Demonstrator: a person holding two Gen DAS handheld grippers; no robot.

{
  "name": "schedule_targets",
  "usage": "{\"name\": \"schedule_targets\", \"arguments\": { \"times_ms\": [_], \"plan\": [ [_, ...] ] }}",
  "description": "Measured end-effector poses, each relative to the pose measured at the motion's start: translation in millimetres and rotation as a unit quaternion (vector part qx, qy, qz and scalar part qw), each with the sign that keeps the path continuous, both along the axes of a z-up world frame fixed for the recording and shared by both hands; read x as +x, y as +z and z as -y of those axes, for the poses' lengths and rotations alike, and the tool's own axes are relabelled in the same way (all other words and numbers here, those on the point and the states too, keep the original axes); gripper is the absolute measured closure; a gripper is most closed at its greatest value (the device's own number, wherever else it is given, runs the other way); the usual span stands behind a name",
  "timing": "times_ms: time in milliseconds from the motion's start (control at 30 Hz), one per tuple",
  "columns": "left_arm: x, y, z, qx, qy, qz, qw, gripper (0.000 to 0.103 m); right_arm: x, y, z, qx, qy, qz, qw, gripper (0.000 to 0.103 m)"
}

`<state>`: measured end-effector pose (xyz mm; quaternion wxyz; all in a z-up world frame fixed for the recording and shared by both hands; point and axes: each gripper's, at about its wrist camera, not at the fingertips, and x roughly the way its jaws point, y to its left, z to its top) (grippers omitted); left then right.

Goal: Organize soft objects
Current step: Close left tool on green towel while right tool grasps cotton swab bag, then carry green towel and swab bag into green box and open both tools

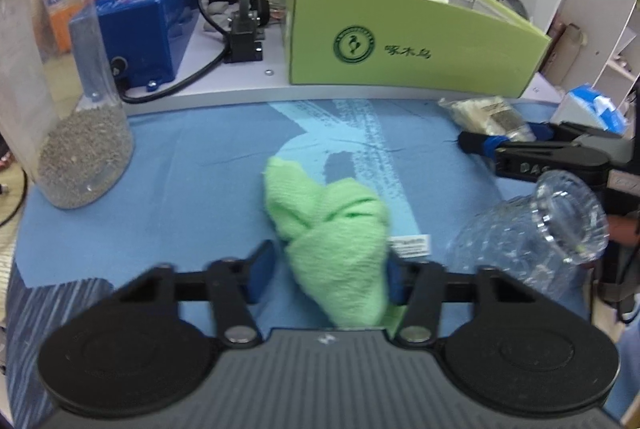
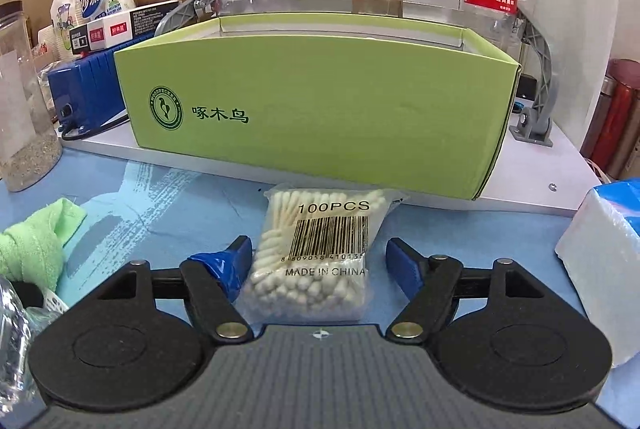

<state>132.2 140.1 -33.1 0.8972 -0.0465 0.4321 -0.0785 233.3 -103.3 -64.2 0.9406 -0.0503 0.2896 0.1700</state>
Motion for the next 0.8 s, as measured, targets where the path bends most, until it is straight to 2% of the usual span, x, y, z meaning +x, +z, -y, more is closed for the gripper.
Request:
{"name": "schedule_targets", "arguments": {
  "times_ms": [100,133,167,233,433,533,667,800],
  "plan": [
    [-1.0,1.7,-1.9,-0.008,0.013,-0.003,0.9999,0.061,-3.8,0.8,1.6,0.004,0.013,0.0,1.0,0.056],
    [-2.5,3.1,-2.4,-0.004,0.018,-0.002,0.9998,0.062,-7.1,1.9,3.6,0.009,0.02,0.0,1.0,0.072],
    [-4.0,4.8,-3.0,0.001,0.023,0.0,0.9997,0.062,-10.2,3.7,6.8,0.019,0.024,-0.004,1.0,0.076],
    [-7.8,9.7,-7.1,0.011,0.033,0.005,0.9994,0.062,-19.3,6.7,16.8,0.048,0.025,-0.008,0.998,0.077],
    [-18.7,27.8,-17.1,0.017,0.053,0.021,0.9982,0.062,-59.0,22.6,35.0,0.065,0.02,0.023,0.997,0.078],
    [-21.3,42.0,-16.2,0.01,0.048,0.035,0.9981,0.062,-76.3,36.1,42.9,0.08,0.02,0.045,0.996,0.077],
    [-18.3,57.3,-3.0,0.03,0.04,0.057,0.9972,0.062,-85.5,47.3,47.1,0.09,0.022,0.063,0.994,0.077],
    [-12.4,63.3,7.0,0.034,0.028,0.063,0.997,0.062,-87.1,52.3,49.7,0.101,0.025,0.071,0.992,0.077]
  ]
}}
